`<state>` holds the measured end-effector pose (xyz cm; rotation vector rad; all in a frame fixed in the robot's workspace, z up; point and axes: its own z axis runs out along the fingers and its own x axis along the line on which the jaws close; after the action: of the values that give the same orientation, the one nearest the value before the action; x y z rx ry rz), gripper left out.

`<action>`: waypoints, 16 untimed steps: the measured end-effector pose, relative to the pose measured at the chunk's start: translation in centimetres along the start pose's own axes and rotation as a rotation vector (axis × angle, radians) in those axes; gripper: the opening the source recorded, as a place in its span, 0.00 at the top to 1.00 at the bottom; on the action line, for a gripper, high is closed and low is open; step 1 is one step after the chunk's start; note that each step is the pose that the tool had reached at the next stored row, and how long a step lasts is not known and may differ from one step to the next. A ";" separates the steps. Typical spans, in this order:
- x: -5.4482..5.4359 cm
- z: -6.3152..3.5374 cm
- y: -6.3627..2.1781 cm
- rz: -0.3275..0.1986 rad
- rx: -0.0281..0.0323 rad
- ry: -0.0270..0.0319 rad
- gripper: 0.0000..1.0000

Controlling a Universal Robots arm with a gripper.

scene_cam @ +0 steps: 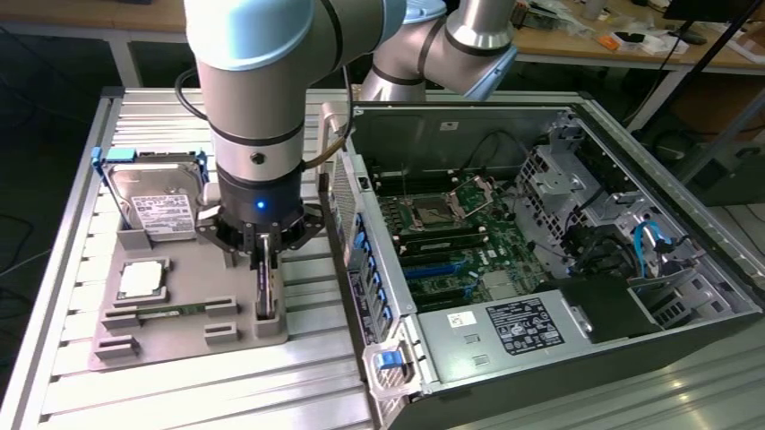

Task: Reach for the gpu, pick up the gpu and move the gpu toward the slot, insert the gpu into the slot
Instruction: 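Pick up the gpu and move the gpu toward the slot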

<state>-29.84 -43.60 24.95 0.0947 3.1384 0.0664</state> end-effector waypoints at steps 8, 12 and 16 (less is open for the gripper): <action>0.0 -0.47 0.02 0.000 -0.0001 0.0000 0.73; 0.0 -0.96 0.04 0.000 -0.0001 0.0000 0.73; 0.0 -1.47 0.06 0.000 0.0000 0.0000 0.73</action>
<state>-29.84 -43.60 26.43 0.0947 3.1384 0.0665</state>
